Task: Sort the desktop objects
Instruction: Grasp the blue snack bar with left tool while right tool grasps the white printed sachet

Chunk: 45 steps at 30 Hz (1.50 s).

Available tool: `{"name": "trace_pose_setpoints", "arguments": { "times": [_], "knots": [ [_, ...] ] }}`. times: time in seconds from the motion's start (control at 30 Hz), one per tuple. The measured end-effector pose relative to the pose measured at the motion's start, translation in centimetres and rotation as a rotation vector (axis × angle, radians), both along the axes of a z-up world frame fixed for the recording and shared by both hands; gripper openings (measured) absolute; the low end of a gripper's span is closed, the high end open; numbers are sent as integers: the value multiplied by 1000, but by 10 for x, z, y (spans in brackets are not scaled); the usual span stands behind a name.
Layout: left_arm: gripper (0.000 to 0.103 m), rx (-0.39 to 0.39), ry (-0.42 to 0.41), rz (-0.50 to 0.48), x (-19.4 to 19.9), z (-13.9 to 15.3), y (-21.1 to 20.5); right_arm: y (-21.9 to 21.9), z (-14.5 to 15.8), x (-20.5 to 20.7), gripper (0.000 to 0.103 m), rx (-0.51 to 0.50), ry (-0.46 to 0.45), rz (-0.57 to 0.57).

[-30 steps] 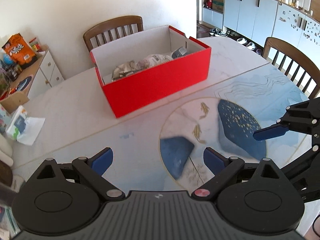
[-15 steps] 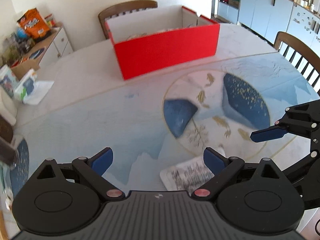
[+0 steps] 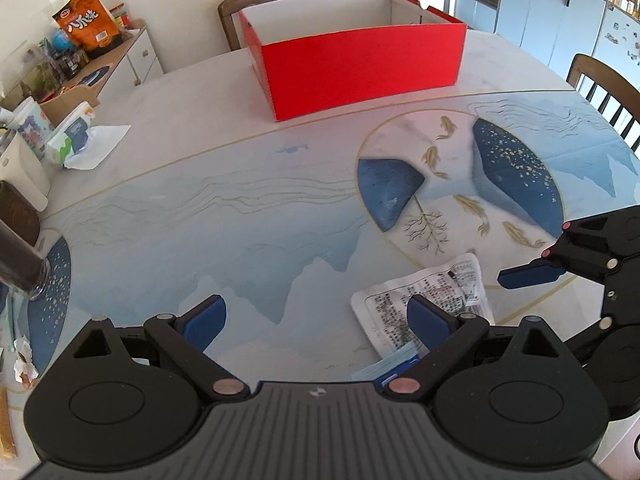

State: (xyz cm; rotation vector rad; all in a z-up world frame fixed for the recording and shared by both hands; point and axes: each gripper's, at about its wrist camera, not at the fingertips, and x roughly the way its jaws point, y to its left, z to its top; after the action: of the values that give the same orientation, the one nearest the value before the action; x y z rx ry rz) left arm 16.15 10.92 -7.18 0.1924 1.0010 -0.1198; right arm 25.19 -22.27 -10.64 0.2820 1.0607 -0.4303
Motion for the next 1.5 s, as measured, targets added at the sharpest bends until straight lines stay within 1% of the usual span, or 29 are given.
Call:
{"name": "trace_pose_setpoints", "arguments": {
  "times": [0.13, 0.27, 0.33, 0.47, 0.57, 0.67, 0.77, 0.97, 1.13, 1.17, 1.2, 1.23, 1.27, 1.3, 1.33, 1.4, 1.43, 1.47, 1.5],
  "knots": [
    [98, 6, 11, 3, -1, -3, 4, 2, -7, 11, 64, -23, 11, 8],
    [98, 8, 18, 4, -2, -7, 6, -6, -10, 21, 64, -45, 5, -28],
    [98, 7, 29, 0, -3, -9, 5, -15, -11, 23, 64, -47, -2, -61],
    [98, -7, 55, -10, -8, -15, -1, -39, -13, 24, 63, -16, -14, -134],
    [98, -15, 78, -35, -15, -21, -10, -59, -13, 23, 63, -2, -23, -188],
    [98, -23, 93, -59, -21, -26, -20, -79, -13, 18, 64, -11, -19, -233],
    [98, -21, 97, -79, -27, -29, -29, -93, -11, 9, 64, -10, -14, -237],
    [97, -16, 120, -76, -37, -35, -39, -95, 1, -5, 64, 4, -5, -163],
    [97, 27, 131, -59, -42, -44, -44, -93, 5, -6, 64, 22, -12, -142],
    [96, 39, 127, -55, -43, -45, -45, -93, 5, -5, 64, 28, -16, -138],
    [91, 47, 126, -48, -44, -46, -46, -93, 6, -4, 64, 30, -19, -135],
    [84, 47, 129, -39, -44, -46, -46, -93, 7, -2, 64, 32, -23, -132],
    [80, 46, 136, -31, -45, -48, -47, -92, 8, -2, 64, 36, -27, -127],
    [73, 47, 145, -21, -45, -49, -48, -92, 9, -1, 64, 42, -32, -119],
    [70, 47, 152, -13, -46, -51, -49, -91, 10, 1, 64, 43, -36, -112],
    [70, 59, 137, -8, -49, -50, -52, -91, 12, 3, 64, 44, -37, -104],
    [68, 69, 130, -9, -50, -50, -54, -91, 13, 4, 64, 48, -36, -101],
    [66, 68, 125, -7, -50, -50, -55, -91, 13, 4, 64, 49, -35, -100],
    [58, 58, 120, -4, -49, -50, -56, -91, 14, 6, 64, 47, -33, -100]
  ]
}}
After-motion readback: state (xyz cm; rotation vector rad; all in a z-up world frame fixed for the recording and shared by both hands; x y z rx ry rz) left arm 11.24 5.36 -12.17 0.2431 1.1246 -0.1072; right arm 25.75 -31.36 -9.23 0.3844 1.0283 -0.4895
